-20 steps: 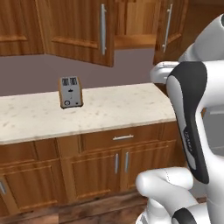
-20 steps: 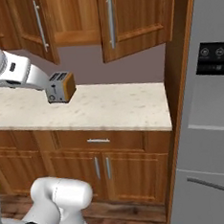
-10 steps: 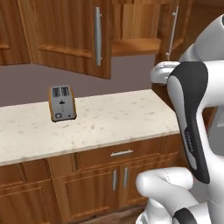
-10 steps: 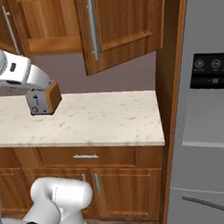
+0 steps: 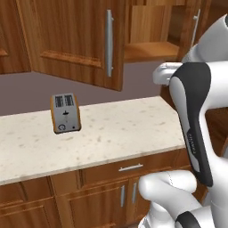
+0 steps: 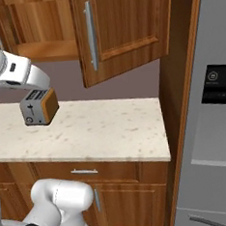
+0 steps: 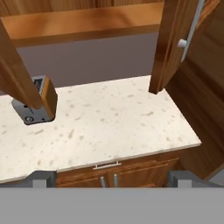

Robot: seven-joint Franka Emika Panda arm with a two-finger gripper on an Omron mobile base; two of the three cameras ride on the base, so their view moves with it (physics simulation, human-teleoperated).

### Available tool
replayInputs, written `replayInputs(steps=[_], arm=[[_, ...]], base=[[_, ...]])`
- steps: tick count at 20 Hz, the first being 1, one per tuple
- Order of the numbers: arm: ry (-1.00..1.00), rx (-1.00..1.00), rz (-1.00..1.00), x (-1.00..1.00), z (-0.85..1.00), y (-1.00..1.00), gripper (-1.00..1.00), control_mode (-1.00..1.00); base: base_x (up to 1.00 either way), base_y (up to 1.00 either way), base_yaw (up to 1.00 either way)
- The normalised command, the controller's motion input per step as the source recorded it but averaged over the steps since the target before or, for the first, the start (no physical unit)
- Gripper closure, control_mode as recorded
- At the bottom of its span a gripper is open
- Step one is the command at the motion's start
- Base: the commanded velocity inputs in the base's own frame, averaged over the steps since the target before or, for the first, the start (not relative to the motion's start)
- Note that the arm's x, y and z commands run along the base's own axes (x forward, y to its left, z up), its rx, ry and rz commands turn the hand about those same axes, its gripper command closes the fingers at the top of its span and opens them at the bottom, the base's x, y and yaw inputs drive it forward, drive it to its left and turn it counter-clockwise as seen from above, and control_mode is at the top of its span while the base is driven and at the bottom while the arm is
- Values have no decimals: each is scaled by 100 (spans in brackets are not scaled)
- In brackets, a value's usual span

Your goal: Close all open cabinet doors.

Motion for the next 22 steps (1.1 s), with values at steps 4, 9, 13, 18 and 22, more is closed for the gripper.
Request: replayInputs(steps=[4,9,13,18,22], arm=[[0,0,0,0,0,0,-100,100],[0,0,0,0,0,0,-100,100],[0,0,0,0,0,0,-100,100],[0,0,0,0,0,0,-100,100],[0,0,0,0,0,0,-100,100]], base=[[12,0,0],[2,0,0],[0,0,0],[46,0,-3],[14,0,-1]])
